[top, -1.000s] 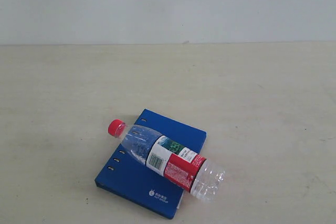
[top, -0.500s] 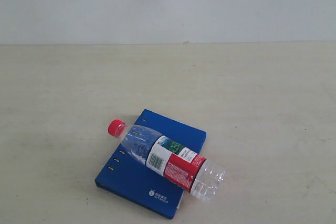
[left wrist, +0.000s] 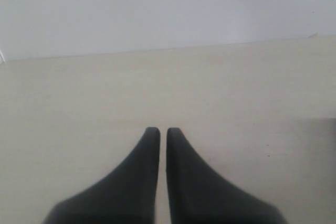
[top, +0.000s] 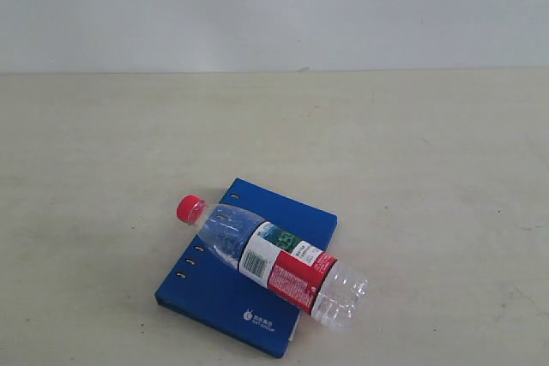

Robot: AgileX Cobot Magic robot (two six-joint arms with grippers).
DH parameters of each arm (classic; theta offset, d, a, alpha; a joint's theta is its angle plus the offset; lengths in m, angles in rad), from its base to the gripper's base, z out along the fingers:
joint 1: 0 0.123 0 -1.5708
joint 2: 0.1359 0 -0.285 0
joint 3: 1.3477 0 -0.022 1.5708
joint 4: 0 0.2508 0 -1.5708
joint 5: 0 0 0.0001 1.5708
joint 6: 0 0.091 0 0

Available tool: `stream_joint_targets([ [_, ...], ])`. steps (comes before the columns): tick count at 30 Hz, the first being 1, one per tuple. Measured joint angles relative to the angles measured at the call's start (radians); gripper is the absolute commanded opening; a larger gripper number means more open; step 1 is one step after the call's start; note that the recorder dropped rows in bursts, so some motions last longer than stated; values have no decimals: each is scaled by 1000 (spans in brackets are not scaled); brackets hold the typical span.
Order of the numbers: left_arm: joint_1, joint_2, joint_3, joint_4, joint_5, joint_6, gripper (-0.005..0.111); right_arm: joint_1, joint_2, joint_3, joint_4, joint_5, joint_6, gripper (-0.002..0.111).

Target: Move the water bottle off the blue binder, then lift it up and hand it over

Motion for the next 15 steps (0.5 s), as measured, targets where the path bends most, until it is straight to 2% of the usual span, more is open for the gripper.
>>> stream_joint_targets([
  [4, 0, 0, 0, 0, 0, 0, 4, 83, 185, -172, 131, 251, -237, 63],
  [8, 0, 0, 0, 0, 0, 0, 4, 207, 329, -270, 340, 414, -515, 64],
  [11, 0, 0, 0, 0, 0, 0, 4, 317, 414, -287, 396, 497, -631, 64],
  [15, 0, 0, 0, 0, 0, 0, 4, 461, 523, -287, 409, 567, -668, 64],
])
